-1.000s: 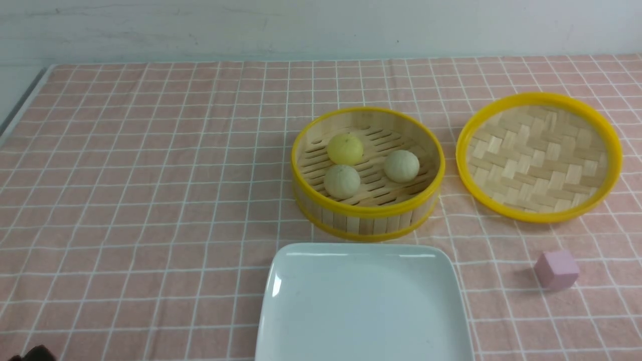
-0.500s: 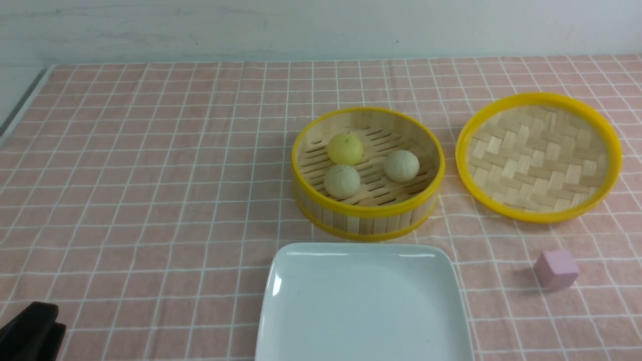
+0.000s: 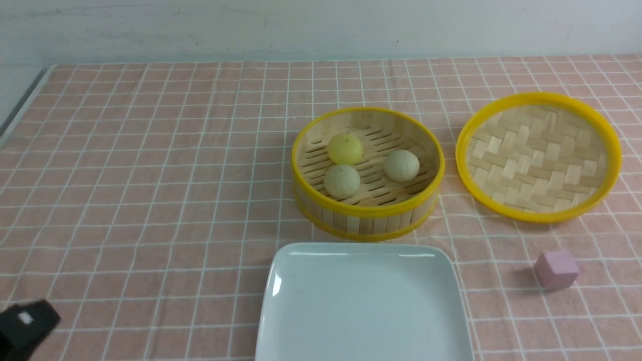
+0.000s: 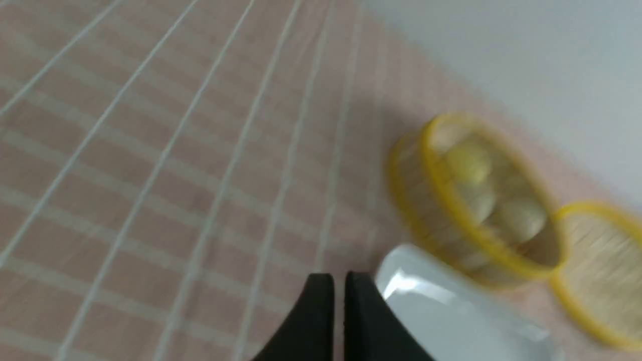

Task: Put the steamed buns into the plate on the pink tablecloth.
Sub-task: 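Reach toward a bun in the bamboo steamer with the right gripper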

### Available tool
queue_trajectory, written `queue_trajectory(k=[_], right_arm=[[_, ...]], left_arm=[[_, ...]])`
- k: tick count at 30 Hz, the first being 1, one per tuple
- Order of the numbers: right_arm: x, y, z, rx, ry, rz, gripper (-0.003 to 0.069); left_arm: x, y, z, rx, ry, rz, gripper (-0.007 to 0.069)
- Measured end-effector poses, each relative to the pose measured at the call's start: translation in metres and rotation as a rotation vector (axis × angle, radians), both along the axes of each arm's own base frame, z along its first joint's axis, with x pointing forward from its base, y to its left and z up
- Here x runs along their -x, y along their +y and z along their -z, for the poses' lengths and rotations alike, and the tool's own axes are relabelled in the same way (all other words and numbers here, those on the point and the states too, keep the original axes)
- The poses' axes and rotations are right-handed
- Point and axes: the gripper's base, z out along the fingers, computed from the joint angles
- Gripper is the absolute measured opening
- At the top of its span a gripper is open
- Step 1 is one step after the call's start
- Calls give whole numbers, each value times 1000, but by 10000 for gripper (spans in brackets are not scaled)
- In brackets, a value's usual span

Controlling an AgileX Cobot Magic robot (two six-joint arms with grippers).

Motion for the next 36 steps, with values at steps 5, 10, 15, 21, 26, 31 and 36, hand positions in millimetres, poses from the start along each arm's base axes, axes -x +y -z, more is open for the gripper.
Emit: queue_trajectory(k=[5, 10, 15, 21, 26, 31, 36], right_arm=[[-42, 7, 18, 95, 440, -141, -6], [-99, 38, 31, 91, 551, -429, 38], [-145, 75, 32, 133, 512, -564, 123], [-218, 118, 36, 283, 450, -590, 251], [-287, 142, 41, 439, 366, -527, 313], [-326, 151, 62, 507, 322, -483, 308], [-344, 157, 99, 518, 342, -476, 224]], left_arm=[[-26, 1, 8, -124, 323, 105, 1], [-50, -6, 19, -118, 408, 227, 1], [-56, -11, 18, -72, 372, 252, 3], [-59, -12, 16, -59, 340, 247, 15], [-59, -12, 16, -57, 337, 247, 30], [-59, -12, 16, -56, 337, 247, 39], [-59, -12, 16, -57, 336, 247, 46]])
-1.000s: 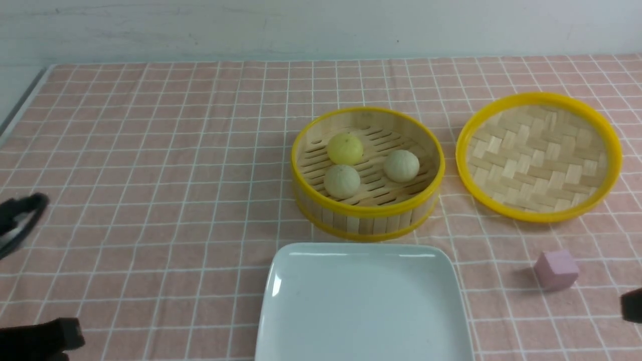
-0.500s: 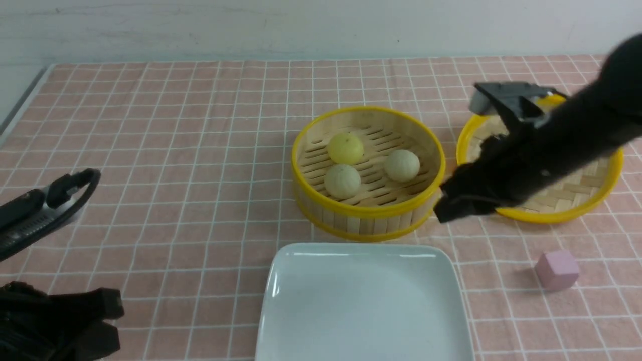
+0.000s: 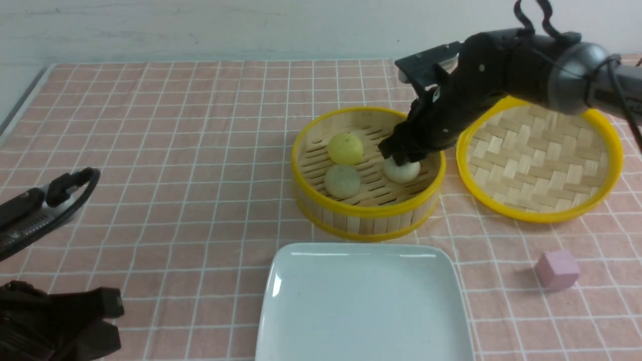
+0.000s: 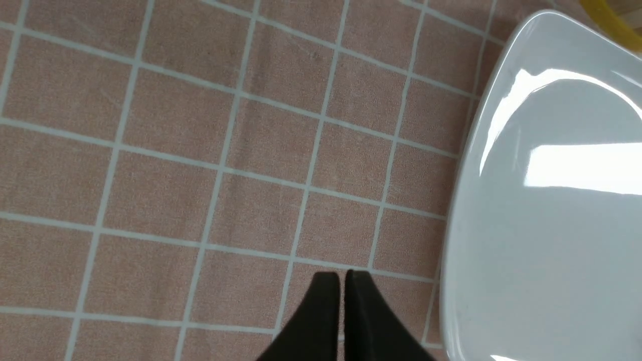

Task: Put the steamed buns into the plate on the pink tablecloth.
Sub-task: 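Reach toward a bun in the bamboo steamer with the right gripper, then move the steamed bun from the bamboo steamer onto the white plate with the right gripper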

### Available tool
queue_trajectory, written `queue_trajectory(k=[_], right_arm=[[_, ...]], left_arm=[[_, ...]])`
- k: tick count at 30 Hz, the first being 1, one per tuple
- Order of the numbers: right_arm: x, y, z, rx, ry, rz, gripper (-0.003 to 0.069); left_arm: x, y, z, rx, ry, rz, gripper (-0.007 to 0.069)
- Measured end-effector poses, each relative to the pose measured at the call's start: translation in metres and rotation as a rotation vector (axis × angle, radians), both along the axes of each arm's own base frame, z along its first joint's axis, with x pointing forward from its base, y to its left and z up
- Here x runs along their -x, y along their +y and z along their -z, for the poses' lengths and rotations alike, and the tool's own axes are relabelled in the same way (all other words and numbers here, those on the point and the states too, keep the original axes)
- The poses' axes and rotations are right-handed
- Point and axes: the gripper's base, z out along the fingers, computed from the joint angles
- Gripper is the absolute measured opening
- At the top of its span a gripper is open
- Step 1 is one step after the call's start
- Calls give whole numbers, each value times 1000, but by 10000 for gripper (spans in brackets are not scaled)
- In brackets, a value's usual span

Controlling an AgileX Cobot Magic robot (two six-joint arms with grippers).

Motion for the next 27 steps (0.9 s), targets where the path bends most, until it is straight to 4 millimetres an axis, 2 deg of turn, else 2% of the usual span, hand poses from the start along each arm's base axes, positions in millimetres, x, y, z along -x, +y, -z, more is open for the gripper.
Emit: queue_trajectory(k=[1, 4, 6, 7, 8, 9, 10, 11, 13, 14, 15, 17, 19, 20, 21, 22, 25, 27], right_arm=[[0, 0, 1, 0, 3, 0, 224], [-2, 2, 0, -19, -9, 8, 97], [1, 2, -6, -32, 9, 9, 37], [6, 1, -14, -39, 19, 6, 17], [6, 1, -14, -39, 25, 5, 17], [16, -1, -33, -49, 45, -3, 17], [16, -1, -36, -53, 40, -3, 17], [32, -4, -63, -71, 68, -18, 17], [45, -7, -85, -100, 70, -26, 17], [67, -9, -111, -137, 95, -48, 17], [81, -9, -122, -151, 108, -65, 17], [105, -7, -130, -157, 133, -96, 17], [135, -2, -121, -145, 188, -136, 17], [145, 2, -113, -134, 213, -152, 17], [147, 3, -111, -133, 215, -155, 17], [166, 13, -87, -112, 255, -185, 17], [185, 21, -46, -85, 277, -191, 18], [189, 24, -27, -84, 251, -180, 22]], left_arm=[[0, 0, 0, 0, 0, 0, 46], [0, 0, 0, 0, -2, -1, 52], [0, 0, 0, 0, -2, -1, 53], [0, 0, 0, 0, -2, -1, 55], [0, 0, 0, 0, -2, -1, 55], [0, 0, 0, 0, -2, -1, 55], [0, 0, 0, 0, -2, -1, 56], [0, 0, 0, 0, -2, -1, 58], [0, 0, 0, 0, -4, -2, 59], [-1, 0, 0, 0, -8, -3, 62], [-1, 0, 0, -1, -10, -4, 62], [-1, 0, -1, -1, -14, -6, 62], [-1, 0, -1, -1, -16, -6, 66], [-1, 0, -1, -1, -17, -7, 67], [-2, 0, -1, -1, -18, -7, 67], [-2, 0, -1, -1, -21, -8, 70], [-2, 1, -1, -2, -27, -11, 74], [-3, 1, -1, -2, -34, -13, 76]])
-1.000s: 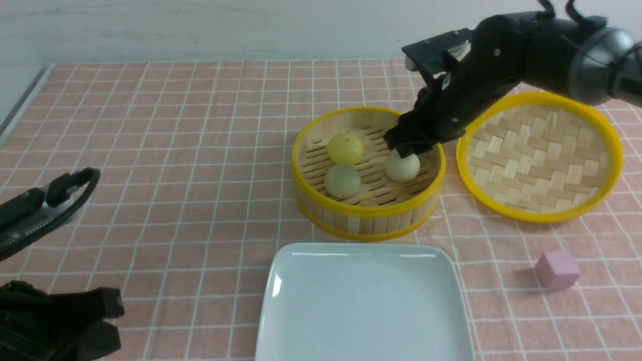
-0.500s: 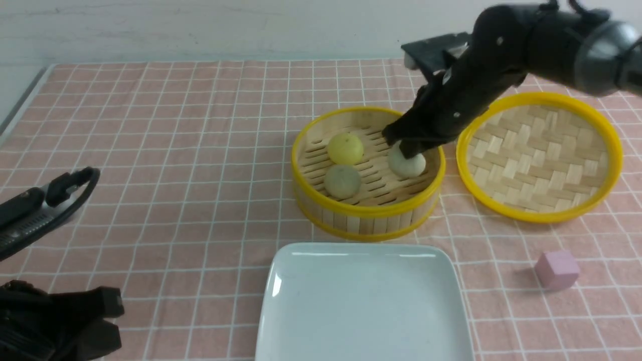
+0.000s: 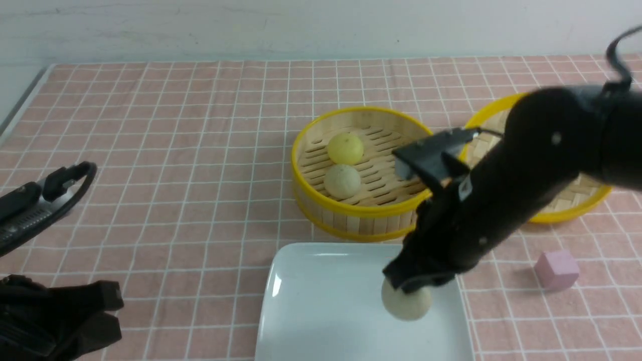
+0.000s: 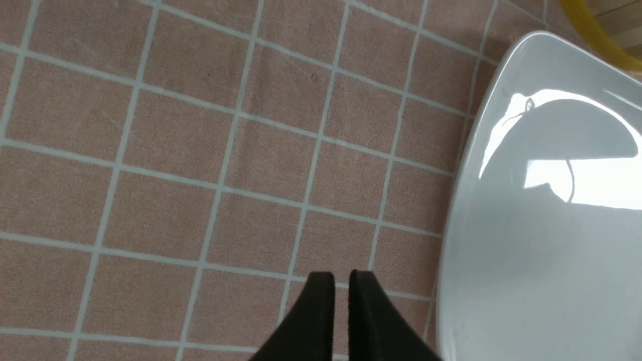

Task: Put the steamed buns into the plate on the pink tablecloth.
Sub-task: 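Move the steamed bun from the bamboo steamer onto the white plate with the right gripper, then reach into the bamboo steamer and grasp a bun with the left gripper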

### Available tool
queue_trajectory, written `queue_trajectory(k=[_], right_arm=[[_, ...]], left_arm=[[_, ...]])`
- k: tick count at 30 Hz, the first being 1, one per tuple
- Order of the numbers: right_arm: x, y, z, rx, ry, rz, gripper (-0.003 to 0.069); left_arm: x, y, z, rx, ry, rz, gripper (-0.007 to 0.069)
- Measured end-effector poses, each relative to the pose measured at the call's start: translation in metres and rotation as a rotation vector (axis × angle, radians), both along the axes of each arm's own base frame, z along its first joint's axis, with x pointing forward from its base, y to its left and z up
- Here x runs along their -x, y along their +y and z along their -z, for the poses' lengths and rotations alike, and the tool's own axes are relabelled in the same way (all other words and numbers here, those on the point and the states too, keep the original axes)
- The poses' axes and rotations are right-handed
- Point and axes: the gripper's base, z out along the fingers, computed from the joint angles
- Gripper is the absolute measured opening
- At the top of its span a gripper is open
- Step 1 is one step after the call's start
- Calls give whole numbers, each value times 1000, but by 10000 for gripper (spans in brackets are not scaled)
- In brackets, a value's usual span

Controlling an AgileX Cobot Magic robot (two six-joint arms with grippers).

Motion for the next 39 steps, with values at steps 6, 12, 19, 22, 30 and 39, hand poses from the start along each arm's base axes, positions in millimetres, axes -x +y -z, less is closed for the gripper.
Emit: queue_trajectory(k=[6, 12, 19, 22, 30, 39], right_arm=[[1, 1, 42, 13, -33, 46, 113], [1, 0, 24, -10, -27, 57, 365], [17, -41, -70, -37, -153, 32, 318], [48, -75, -107, 12, -202, 20, 174], [134, -135, -122, 37, -313, 27, -14], [192, -169, -64, -49, -521, 74, -11]], left_arm=[[-1, 0, -1, 1, -15, -6, 88], [-2, 0, -1, 2, -24, -10, 103], [-2, 0, -1, 1, -30, -12, 118], [-3, 0, -5, 2, -28, -6, 118], [-29, -6, -33, 33, -9, 58, 23], [-103, -97, -30, 118, 54, 363, 13]])
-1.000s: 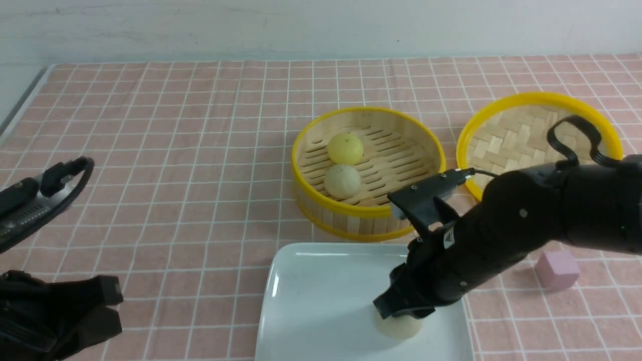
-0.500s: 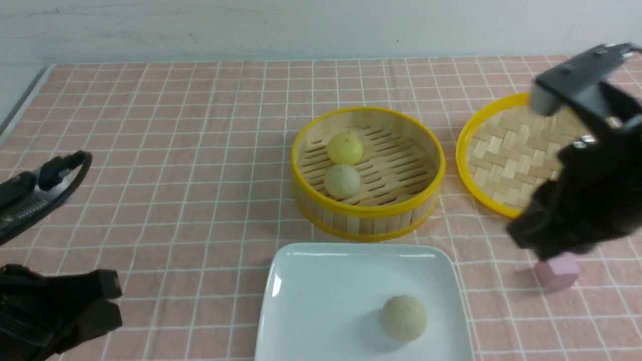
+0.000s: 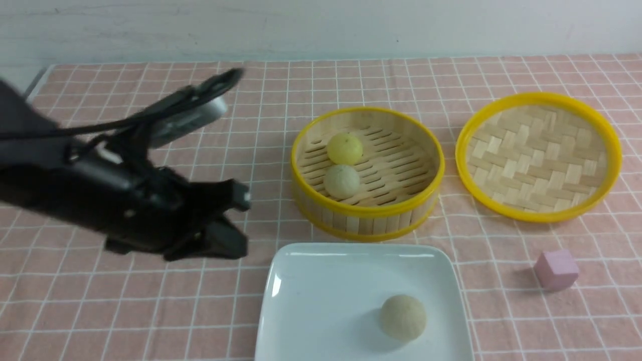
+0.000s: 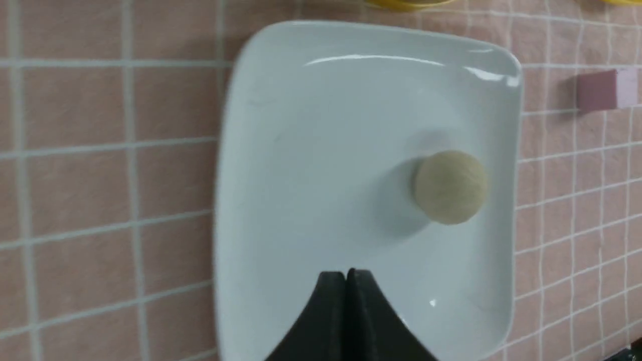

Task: Put the steamed buns into the plate on the pink tablecloth.
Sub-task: 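Reach into the bamboo steamer and grasp a bun with the left gripper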

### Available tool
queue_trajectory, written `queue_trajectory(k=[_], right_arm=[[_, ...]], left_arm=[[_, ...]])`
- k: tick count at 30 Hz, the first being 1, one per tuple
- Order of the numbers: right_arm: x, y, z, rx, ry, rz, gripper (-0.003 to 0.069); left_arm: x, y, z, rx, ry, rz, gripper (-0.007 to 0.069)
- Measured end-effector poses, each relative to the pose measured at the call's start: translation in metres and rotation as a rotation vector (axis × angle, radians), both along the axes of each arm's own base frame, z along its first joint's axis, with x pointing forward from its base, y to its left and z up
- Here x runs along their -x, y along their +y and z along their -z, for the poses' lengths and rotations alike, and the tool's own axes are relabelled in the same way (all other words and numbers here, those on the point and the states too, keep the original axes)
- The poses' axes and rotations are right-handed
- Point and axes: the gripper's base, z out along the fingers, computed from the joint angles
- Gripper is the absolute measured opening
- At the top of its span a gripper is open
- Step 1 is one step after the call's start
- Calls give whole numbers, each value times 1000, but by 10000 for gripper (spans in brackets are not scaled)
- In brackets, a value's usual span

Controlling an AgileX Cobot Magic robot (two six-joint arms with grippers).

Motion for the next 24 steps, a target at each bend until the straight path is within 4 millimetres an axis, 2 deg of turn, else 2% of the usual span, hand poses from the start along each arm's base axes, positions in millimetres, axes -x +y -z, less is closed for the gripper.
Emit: queue_trajectory(k=[1, 2, 5, 9, 10, 12, 13, 17, 18, 19, 24], right_arm=[[1, -1, 6, -4, -6, 2, -10], [2, -1, 6, -5, -9, 2, -10], [3, -2, 19, -2, -3, 4, -8], [1, -1, 19, -17, -28, 8, -6], [1, -1, 19, -18, -30, 9, -6], [1, -1, 18, -20, -33, 9, -5], [1, -1, 18, -20, -33, 9, -5], [1, -1, 19, -19, -33, 9, -1], [1, -1, 19, -19, -33, 9, -1], [1, -1, 19, -19, -32, 9, 0], [1, -1, 19, -20, -33, 9, 1]], left_arm=[[-10, -11, -1, -5, -6, 4, 25], [-12, -14, -1, -4, -5, 6, 31], [-47, -46, -1, -28, -9, 0, 101], [-88, -80, 5, -93, -54, 32, 244], [-88, -80, 5, -96, -56, 35, 244], [-114, -98, 13, -132, -97, 55, 330], [-116, -99, 14, -139, -102, 58, 335], [-147, -108, 31, -235, -166, 82, 370], [-147, -108, 29, -236, -173, 81, 370], [-157, -111, 38, -253, -191, 81, 367], [-167, -117, 58, -254, -193, 79, 339]])
